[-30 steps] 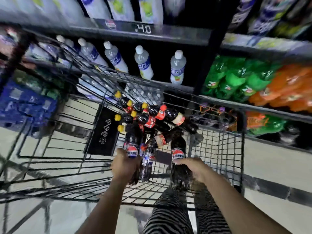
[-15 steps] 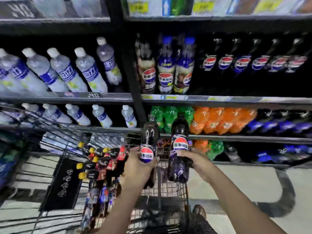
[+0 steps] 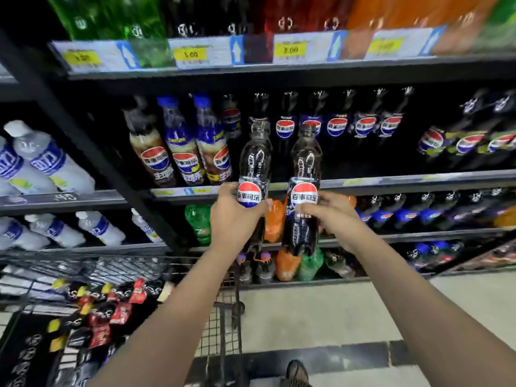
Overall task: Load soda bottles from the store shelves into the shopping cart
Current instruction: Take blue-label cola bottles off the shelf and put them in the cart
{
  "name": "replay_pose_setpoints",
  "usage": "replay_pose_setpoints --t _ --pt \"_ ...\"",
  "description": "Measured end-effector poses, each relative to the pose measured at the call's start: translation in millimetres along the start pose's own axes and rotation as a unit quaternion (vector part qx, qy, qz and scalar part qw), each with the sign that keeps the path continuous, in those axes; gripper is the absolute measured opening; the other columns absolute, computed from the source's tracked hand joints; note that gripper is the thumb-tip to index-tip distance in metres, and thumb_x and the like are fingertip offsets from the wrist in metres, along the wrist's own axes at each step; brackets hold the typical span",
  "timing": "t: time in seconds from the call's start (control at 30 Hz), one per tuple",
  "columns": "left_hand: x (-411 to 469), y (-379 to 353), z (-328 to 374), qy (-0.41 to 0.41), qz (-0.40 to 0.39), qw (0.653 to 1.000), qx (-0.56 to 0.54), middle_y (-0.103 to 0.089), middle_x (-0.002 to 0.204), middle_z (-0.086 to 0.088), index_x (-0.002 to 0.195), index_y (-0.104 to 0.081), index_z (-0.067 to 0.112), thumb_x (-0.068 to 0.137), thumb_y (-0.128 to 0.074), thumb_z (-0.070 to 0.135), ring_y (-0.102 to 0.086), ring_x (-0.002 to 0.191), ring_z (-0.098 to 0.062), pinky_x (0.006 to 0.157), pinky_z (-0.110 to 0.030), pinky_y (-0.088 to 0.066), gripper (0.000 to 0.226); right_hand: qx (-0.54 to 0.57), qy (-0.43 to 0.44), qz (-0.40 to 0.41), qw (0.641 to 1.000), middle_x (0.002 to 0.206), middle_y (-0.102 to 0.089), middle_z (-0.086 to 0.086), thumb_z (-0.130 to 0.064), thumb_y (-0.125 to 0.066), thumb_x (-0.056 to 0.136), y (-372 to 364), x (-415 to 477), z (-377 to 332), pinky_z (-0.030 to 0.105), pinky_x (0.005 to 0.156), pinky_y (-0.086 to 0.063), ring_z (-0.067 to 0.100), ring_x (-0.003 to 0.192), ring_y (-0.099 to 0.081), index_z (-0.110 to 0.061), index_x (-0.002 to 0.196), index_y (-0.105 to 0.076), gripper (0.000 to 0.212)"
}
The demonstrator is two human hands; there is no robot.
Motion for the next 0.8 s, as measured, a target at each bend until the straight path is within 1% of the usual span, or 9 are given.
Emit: replay_pose_setpoints --t 0.07,0.13,0.27,0.33,0.43,0.57,0.7,0.77,0.8 --pt "14 -12 12 -0.003 0.009 1.000 0.003 -0.057 0.083 0.010 0.123 -0.046 0.019 0.070 -0.083 0.043 -0.062 0.082 -0.017 0.073 -0.033 -0.051 0.069 -0.006 0.013 0.006 1.000 0.080 -0.068 0.003 -0.005 -0.076 0.074 9 17 -13 0.015 0.057 -0.045 0.007 0.067 -0.062 -0.002 0.103 -0.065 0.031" --pt "28 -22 21 -0.007 0.022 1.000 0.007 -0.059 0.084 0.004 0.126 -0.046 0.017 0.069 -0.082 0.046 -0.063 0.082 -0.020 0.074 -0.039 -0.053 0.073 -0.022 0.036 0.004 0.999 0.084 -0.069 0.007 -0.011 -0.079 0.072 16 34 -24 0.020 0.065 -0.046 0.013 0.074 -0.063 -0.003 0.099 -0.066 0.031" --pt "50 -38 35 -0.020 0.058 0.998 0.003 -0.058 0.087 0.003 0.126 -0.047 0.015 0.069 -0.082 0.046 -0.061 0.087 -0.020 0.072 -0.034 -0.048 0.074 -0.036 0.052 -0.040 0.997 0.098 -0.072 0.008 -0.017 -0.079 0.073 22 64 -43 0.031 0.083 -0.050 0.020 0.092 -0.067 -0.005 0.105 -0.065 0.037" --pt "59 -44 38 -0.024 0.078 0.997 -0.018 -0.058 0.088 0.004 0.123 -0.048 0.016 0.067 -0.084 0.045 -0.061 0.088 -0.021 0.076 -0.037 -0.051 0.073 -0.054 0.059 -0.058 0.995 0.101 -0.072 0.009 -0.017 -0.078 0.076 22 77 -51 0.036 0.090 -0.050 0.022 0.098 -0.067 -0.003 0.106 -0.064 0.036" --pt "71 -51 42 -0.022 0.098 0.994 -0.042 -0.053 0.085 0.010 0.121 -0.047 0.019 0.067 -0.084 0.045 -0.060 0.087 -0.018 0.074 -0.035 -0.051 0.071 -0.049 0.070 -0.068 0.994 0.103 -0.071 0.010 -0.011 -0.075 0.079 21 95 -60 0.036 0.094 -0.051 0.024 0.101 -0.067 -0.001 0.107 -0.064 0.032" --pt "85 -56 44 -0.024 0.116 0.989 -0.088 -0.055 0.092 0.011 0.120 -0.045 0.021 0.067 -0.085 0.043 -0.061 0.086 -0.011 0.075 -0.030 -0.053 0.070 -0.013 0.084 -0.082 0.993 0.103 -0.071 0.009 -0.009 -0.073 0.079 21 111 -70 0.041 0.099 -0.049 0.023 0.102 -0.066 -0.012 0.101 -0.066 0.023" --pt "98 -61 42 -0.029 0.125 0.984 -0.126 -0.056 0.094 0.014 0.118 -0.044 0.022 0.066 -0.086 0.039 -0.059 0.082 -0.001 0.078 -0.030 -0.054 0.068 -0.007 0.103 -0.074 0.992 0.103 -0.072 0.006 -0.006 -0.073 0.079 21 124 -71 0.039 0.097 -0.050 0.020 0.101 -0.067 -0.018 0.098 -0.066 0.024" --pt "102 -63 41 -0.033 0.123 0.983 -0.133 -0.055 0.095 0.016 0.117 -0.044 0.022 0.066 -0.087 0.036 -0.059 0.084 -0.001 0.078 -0.028 -0.053 0.068 -0.016 0.110 -0.069 0.991 0.105 -0.071 0.003 -0.007 -0.074 0.078 21 130 -68 0.033 0.094 -0.051 0.015 0.100 -0.067 -0.017 0.103 -0.065 0.028" --pt "104 -65 40 -0.036 0.120 0.983 -0.137 -0.055 0.096 0.015 0.117 -0.043 0.022 0.067 -0.087 0.034 -0.059 0.087 -0.003 0.079 -0.026 -0.053 0.067 -0.024 0.115 -0.066 0.991 0.105 -0.071 0.001 -0.007 -0.074 0.079 21 132 -67 0.026 0.091 -0.051 0.012 0.098 -0.067 -0.015 0.107 -0.063 0.031"
Point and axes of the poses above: each hand's wrist, its own x-axis towards the middle knuckle, its own y-axis out of the back of the hand, z = x × y, the point moved 3 cm from there along x, towards the middle knuckle
